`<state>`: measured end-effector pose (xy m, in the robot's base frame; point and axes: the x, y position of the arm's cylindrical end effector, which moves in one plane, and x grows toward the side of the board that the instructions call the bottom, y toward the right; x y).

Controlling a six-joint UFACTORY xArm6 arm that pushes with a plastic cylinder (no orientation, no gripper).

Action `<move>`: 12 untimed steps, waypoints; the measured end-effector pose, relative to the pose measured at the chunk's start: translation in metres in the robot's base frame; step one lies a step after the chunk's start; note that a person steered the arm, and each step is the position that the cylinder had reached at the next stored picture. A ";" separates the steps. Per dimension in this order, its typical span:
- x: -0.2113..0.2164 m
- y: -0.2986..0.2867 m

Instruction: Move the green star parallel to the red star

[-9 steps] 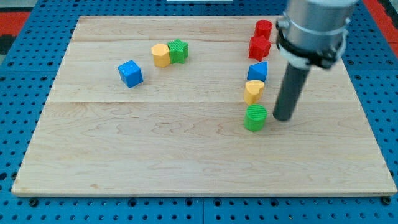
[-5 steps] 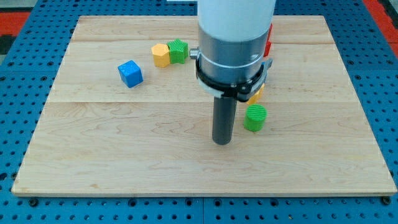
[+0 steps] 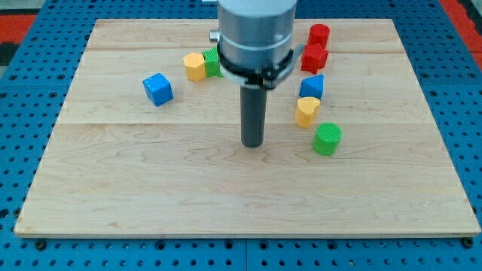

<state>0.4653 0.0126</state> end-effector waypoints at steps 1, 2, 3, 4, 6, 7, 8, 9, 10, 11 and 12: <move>-0.014 0.017; -0.021 0.031; -0.024 0.061; -0.024 0.087; -0.042 -0.001; -0.090 -0.022; -0.127 -0.070; -0.153 -0.144; -0.161 -0.122; -0.170 -0.084; -0.174 -0.059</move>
